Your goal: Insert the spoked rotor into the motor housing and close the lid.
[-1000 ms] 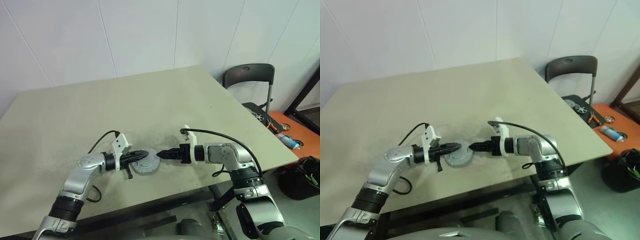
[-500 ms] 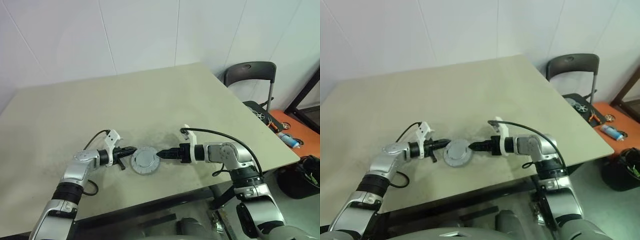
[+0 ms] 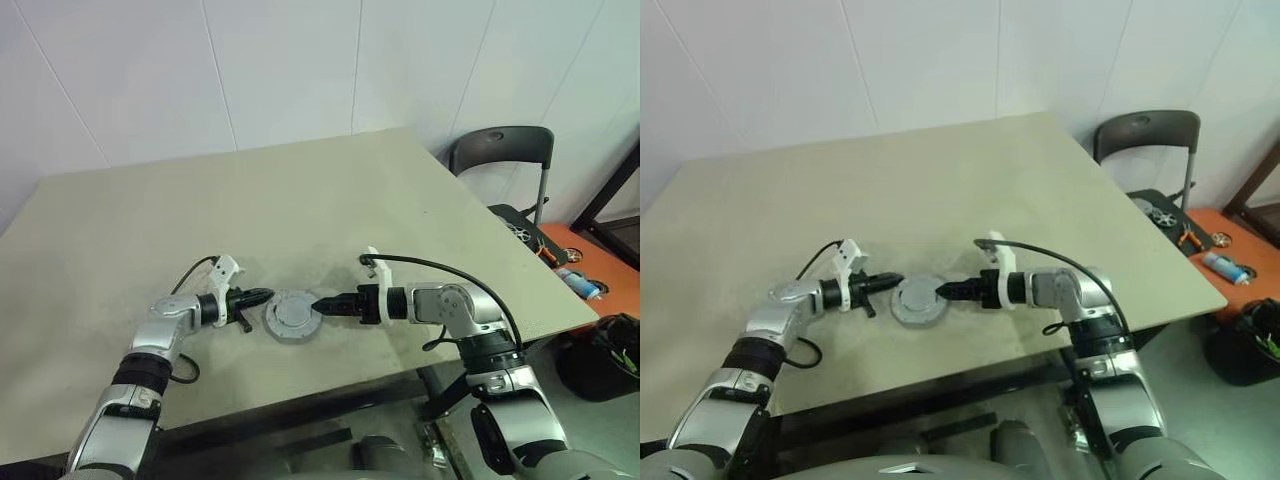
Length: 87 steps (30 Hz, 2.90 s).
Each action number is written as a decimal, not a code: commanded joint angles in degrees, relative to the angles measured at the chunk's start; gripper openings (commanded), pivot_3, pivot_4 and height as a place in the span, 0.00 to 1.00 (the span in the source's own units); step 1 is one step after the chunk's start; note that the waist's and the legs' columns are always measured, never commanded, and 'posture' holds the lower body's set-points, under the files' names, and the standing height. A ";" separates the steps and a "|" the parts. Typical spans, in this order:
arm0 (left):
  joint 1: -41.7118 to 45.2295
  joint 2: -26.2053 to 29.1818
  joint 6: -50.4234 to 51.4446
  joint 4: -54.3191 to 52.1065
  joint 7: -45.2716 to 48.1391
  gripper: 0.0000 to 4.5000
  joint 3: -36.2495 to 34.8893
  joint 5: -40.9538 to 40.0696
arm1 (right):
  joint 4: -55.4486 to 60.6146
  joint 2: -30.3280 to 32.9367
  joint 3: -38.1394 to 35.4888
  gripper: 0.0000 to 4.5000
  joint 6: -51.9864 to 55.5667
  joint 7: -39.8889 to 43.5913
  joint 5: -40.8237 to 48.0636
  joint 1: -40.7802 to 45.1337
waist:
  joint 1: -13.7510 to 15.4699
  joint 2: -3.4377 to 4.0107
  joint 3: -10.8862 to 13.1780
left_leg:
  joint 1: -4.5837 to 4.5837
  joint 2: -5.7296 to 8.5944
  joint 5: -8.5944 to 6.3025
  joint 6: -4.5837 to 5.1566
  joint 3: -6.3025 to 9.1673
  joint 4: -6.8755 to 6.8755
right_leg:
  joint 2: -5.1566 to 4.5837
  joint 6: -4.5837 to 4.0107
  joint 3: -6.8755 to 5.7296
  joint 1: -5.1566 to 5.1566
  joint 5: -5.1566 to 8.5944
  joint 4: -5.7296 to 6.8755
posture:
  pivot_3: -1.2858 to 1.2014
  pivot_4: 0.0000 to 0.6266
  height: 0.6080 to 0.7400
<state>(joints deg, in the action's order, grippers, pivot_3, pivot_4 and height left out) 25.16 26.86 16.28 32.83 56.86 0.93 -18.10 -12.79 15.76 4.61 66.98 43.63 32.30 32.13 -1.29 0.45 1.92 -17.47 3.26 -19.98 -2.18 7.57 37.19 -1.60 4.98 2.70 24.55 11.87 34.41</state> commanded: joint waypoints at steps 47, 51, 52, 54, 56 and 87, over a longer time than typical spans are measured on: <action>-4.50 21.11 8.58 -38.68 0.90 0.00 -8.93 -27.11 | -2.67 -1.21 1.61 0.96 -5.89 1.91 -2.87 1.63 | -0.06 -0.80 0.45 | -0.98 0.74 -0.22 0.48 -0.10 0.88 | -0.97 -0.08 -0.21 0.80 -0.34 0.43 | 0.52 0.00 1.00; -6.71 23.26 9.91 -36.84 7.23 0.00 -5.08 -22.37 | -2.23 -1.24 0.99 0.96 -5.48 1.77 -2.36 1.53 | -0.58 -0.31 0.35 | -0.67 0.81 -0.17 0.36 -0.16 0.97 | -0.87 -0.07 -0.16 0.58 -0.34 0.71 | 0.52 0.00 1.00; -5.24 22.23 15.01 -36.80 5.27 0.00 -6.95 -26.70 | -2.09 -1.16 0.80 0.96 -5.31 1.76 -2.20 1.54 | -0.62 -0.15 0.39 | -0.65 0.83 -0.17 0.37 -0.23 0.97 | -0.94 -0.04 -0.10 0.58 -0.33 0.73 | 0.52 0.00 1.00; -2.01 20.88 19.71 -35.50 2.84 0.00 -8.47 -28.98 | -1.52 -0.93 -1.36 0.96 -3.23 1.82 -0.26 1.71 | -0.53 -0.38 0.38 | -0.64 0.79 -0.16 0.38 -0.14 1.01 | -0.91 0.03 -0.16 0.56 -0.30 0.79 | 0.52 0.00 1.00; -1.97 20.85 20.51 -34.13 4.27 0.00 -6.80 -26.73 | 1.89 1.58 -2.01 0.96 -2.08 4.00 1.42 0.72 | -0.73 -0.47 0.38 | -0.71 0.79 -0.14 0.33 0.06 1.05 | -0.88 0.01 -0.30 0.58 -0.31 0.79 | 0.52 0.00 1.00; -5.15 10.22 21.64 -26.49 9.86 0.00 4.91 -12.07 | 8.51 4.56 -3.17 0.96 -0.35 0.96 4.12 -5.38 | 0.45 -0.46 0.34 | -0.80 0.82 -0.17 0.38 -0.07 1.04 | -1.00 0.02 -0.17 0.69 -0.31 0.74 | 0.52 0.00 1.00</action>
<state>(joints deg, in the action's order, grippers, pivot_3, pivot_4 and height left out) 19.36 36.87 39.03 7.75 66.44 6.20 -30.70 -5.37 20.83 1.82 67.54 44.74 35.87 26.01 -0.84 -0.01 2.26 -18.27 4.08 -20.14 -1.80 7.49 38.23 -2.61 5.00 2.54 25.25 11.56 35.15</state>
